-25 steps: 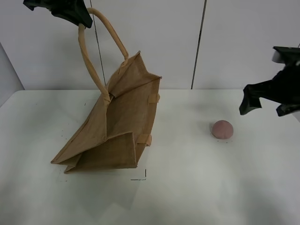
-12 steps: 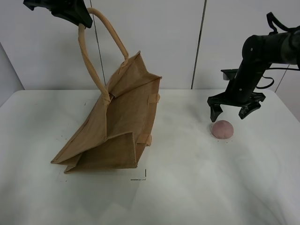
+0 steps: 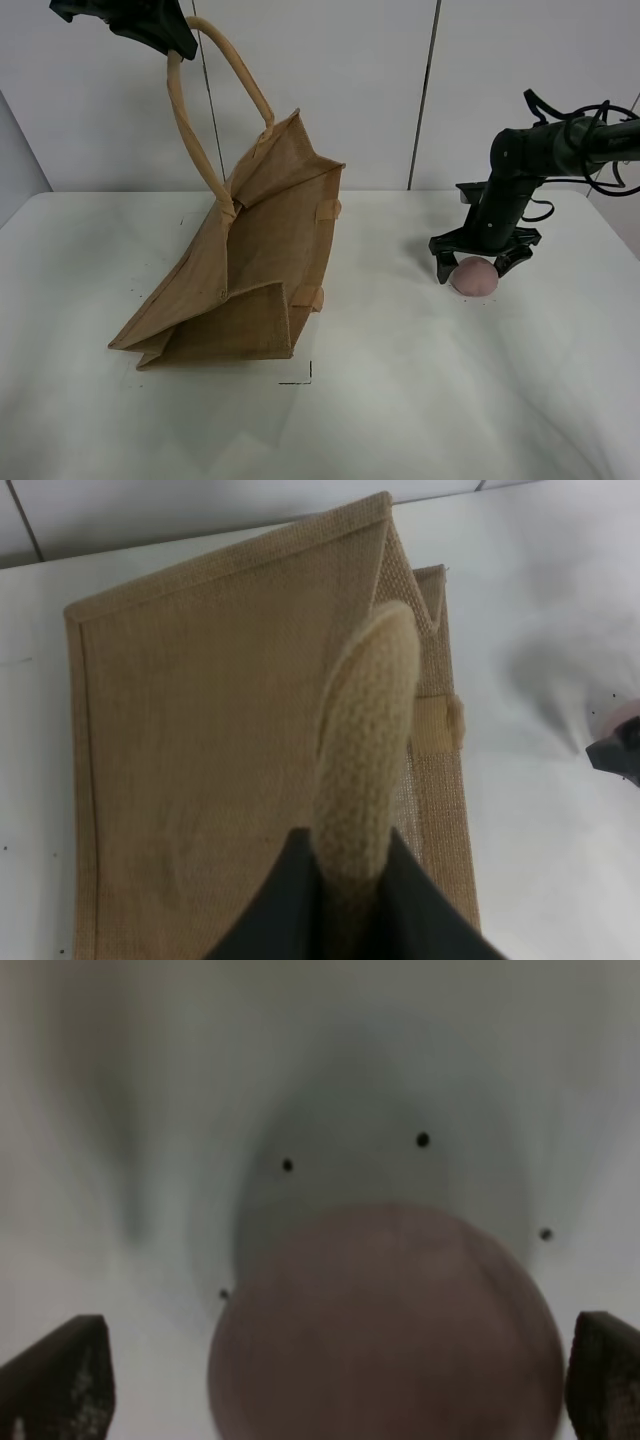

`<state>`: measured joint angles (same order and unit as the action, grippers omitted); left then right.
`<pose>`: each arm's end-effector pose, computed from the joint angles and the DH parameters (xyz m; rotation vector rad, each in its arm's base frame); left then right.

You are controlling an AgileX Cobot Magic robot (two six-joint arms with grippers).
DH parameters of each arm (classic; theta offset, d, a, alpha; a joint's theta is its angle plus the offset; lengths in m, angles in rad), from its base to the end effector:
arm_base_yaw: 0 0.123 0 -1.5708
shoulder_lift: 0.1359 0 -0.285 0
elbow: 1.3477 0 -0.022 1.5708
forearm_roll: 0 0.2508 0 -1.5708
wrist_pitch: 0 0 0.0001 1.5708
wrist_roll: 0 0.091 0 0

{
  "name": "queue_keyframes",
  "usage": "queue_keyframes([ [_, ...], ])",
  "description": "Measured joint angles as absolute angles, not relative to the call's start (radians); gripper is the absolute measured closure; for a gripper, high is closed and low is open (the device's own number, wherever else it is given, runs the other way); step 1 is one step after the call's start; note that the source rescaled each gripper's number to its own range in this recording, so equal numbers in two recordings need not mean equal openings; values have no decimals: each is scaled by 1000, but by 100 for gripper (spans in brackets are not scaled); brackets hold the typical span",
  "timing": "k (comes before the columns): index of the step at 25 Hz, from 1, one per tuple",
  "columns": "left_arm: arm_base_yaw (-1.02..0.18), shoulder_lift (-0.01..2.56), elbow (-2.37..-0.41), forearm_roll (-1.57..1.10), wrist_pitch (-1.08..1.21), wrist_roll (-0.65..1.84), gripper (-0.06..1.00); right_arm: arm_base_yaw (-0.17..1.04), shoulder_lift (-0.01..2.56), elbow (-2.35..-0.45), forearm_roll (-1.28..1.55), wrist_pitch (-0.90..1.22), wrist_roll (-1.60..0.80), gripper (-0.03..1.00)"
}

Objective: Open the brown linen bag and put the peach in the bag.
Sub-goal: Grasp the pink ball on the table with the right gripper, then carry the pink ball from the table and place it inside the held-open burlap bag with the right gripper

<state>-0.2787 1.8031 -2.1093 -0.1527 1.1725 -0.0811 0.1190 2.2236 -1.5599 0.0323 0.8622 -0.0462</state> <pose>0.3715 -0.1196 0.4422 0.2329 2.3549 -0.3700 0.4330 0.0540 0.1154 -0.2193 3.0022 0.0462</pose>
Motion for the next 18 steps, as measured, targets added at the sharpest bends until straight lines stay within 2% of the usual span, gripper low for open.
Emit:
queue_keyframes([
  [3,-279,1803,-2109,-153,1173,-81,94,117,2236,-1560,29,834,-32,-3],
  [5,-279,1803,-2109,-153,1173,-81,94,116,2236,-1560,28,825,-18,1],
  [8,-279,1803,-2109,-153,1173,-81,94,116,2237,-1560,13,823,10,22],
  [9,-279,1803,-2109,-153,1173,-81,94,116,2237,-1560,6,824,16,32],
  [13,-279,1803,-2109,-153,1173,-81,94,116,2229,-1563,0,831,19,87],
  [14,-279,1803,-2109,-153,1173,-81,94,116,2223,-1563,0,832,18,94],
  [15,-279,1803,-2109,-153,1173,-81,94,116,2214,-1563,0,834,13,97],
  [18,-279,1803,-2109,-153,1173,-81,94,116,2173,-1563,0,840,-14,97],
])
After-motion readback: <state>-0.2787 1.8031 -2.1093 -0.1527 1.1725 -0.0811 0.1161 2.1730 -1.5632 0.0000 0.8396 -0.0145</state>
